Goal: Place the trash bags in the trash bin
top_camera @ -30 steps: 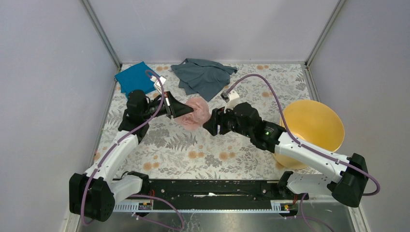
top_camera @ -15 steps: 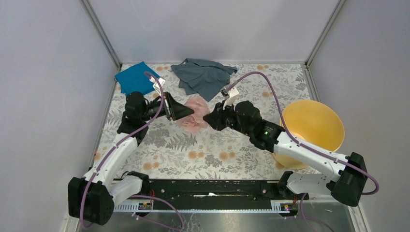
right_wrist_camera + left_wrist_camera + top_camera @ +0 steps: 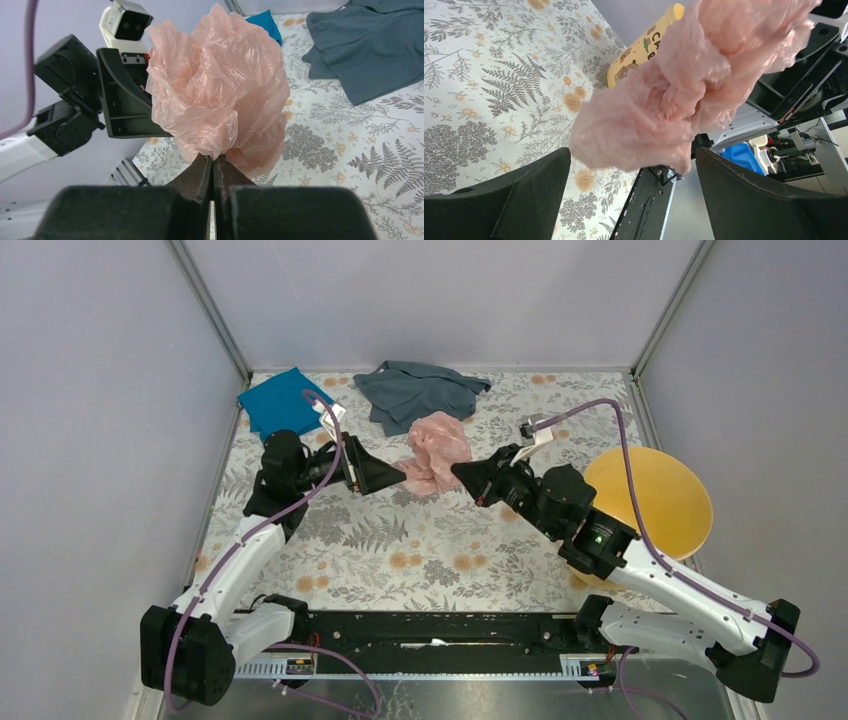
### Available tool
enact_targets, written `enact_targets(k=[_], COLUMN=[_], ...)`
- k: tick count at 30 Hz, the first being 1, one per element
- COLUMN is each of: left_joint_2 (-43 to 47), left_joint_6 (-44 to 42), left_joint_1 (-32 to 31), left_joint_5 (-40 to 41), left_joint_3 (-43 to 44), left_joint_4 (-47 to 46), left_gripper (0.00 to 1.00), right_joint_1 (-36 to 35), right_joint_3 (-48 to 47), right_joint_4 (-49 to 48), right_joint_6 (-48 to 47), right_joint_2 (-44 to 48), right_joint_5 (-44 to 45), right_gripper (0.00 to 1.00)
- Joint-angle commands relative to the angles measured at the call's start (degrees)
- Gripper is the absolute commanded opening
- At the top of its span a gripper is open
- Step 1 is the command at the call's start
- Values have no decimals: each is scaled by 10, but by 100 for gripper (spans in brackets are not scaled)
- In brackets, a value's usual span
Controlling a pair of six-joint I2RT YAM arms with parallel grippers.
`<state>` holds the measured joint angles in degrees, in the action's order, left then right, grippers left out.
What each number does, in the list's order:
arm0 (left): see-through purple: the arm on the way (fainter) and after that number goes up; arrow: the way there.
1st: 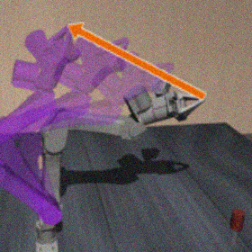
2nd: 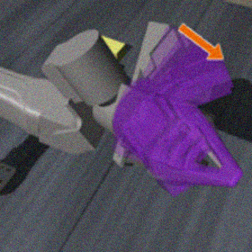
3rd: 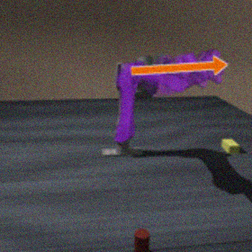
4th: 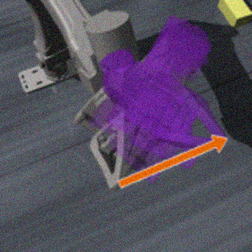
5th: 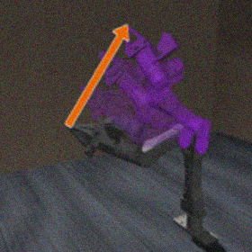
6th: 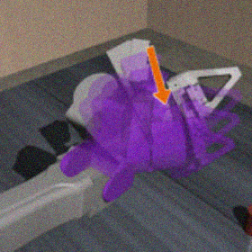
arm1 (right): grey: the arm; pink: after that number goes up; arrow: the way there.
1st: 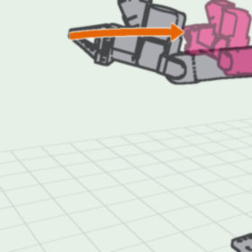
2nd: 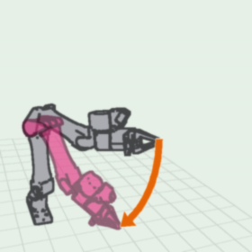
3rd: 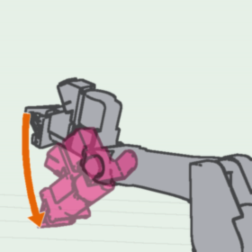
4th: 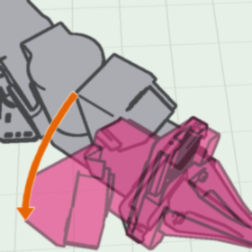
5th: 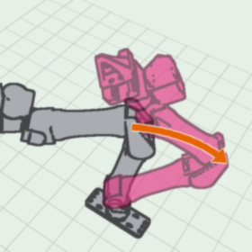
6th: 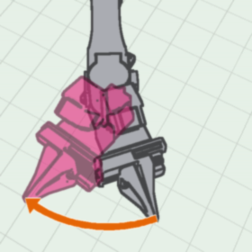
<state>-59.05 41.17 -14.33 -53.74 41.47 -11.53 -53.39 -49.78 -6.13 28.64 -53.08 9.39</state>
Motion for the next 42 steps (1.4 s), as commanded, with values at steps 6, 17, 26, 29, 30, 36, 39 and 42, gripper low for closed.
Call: enact_targets(k=[6, 17, 26, 29, 30, 36, 39, 42], left_joint_2=[-22, 58, 182, 190, 191, 187, 183, 181], left_joint_6=[37, -96, -140, -148, -149, -146, -148, -141], left_joint_1=[-27, -17, -14, -14, -13, -13, -13, -13], left_joint_5=[-58, 87, 237, 250, 248, 243, 216, 186], left_joint_3=[-16, 16, -5, -5, -6, -7, -9, -15], left_joint_4=[-95, 62, 82, 87, 87, 82, 70, 49], left_gripper=[84, 11, 0, 0, 0, 0, 0, 0], right_joint_1=[-3, -3, -3, -3, -3, -3, -3, -3], right_joint_3=[3, 43, 130, 117, 109, 50, 40, 25], right_joint_4=[-57, 1, 125, 179, 190, 259, 258, 250], right_joint_6=[24, 21, 40, 23, 13, -61, -92, -109], right_joint_2=[0, 32, 69, 49, 43, 24, 29, 34], right_joint_5=[-11, -5, 67, 80, 80, 104, 91, 86], right_gripper=[0, 4, 7, 10, 13, 32, 48, 68])
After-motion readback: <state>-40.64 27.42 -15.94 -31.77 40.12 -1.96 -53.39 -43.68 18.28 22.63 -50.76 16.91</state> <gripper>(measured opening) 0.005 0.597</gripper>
